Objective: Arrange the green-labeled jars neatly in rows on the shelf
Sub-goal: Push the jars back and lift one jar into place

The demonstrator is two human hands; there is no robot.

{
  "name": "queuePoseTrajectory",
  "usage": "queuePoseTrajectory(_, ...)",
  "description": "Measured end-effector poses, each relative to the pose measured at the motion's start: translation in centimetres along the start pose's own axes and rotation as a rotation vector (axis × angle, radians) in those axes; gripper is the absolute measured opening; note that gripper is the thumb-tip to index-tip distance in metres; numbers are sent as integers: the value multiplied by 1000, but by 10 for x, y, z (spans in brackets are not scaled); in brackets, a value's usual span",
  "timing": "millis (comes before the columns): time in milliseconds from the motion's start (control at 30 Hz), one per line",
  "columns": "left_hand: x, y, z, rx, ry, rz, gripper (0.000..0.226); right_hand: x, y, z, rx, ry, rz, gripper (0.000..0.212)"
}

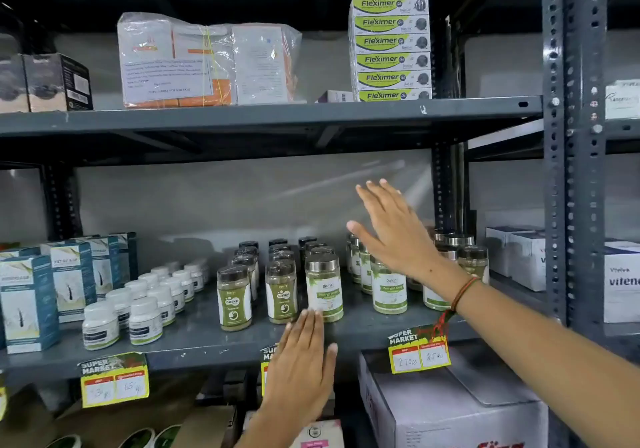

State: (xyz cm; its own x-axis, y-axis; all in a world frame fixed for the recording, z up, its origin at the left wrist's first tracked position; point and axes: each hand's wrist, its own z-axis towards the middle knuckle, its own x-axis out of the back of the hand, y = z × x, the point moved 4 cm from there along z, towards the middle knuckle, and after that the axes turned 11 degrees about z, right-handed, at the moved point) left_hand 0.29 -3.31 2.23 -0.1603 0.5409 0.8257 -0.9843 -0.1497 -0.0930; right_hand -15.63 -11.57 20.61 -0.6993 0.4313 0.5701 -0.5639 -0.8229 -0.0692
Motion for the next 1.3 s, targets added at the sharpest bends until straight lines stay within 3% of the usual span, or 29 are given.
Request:
queuePoseTrajectory(267,0,-2,16,69,16,63,66,-68,-5,1,-58,-373,56,80)
queuePoseTrajectory(533,-4,1,19,118,49,109,63,-102,-7,18,-140,-532,127,81)
queuePoseTrajectory(900,0,3,14,124,89,49,52,-96,-4,15,-183,-403,269,67)
queuePoseTrajectory(1067,4,5,10,130,113,31,41,-60,-5,1,-167,-267,307,68)
queuePoseTrajectory(1300,5,8,6,144,172,12,37,16,26,-28,-257,-249,418,68)
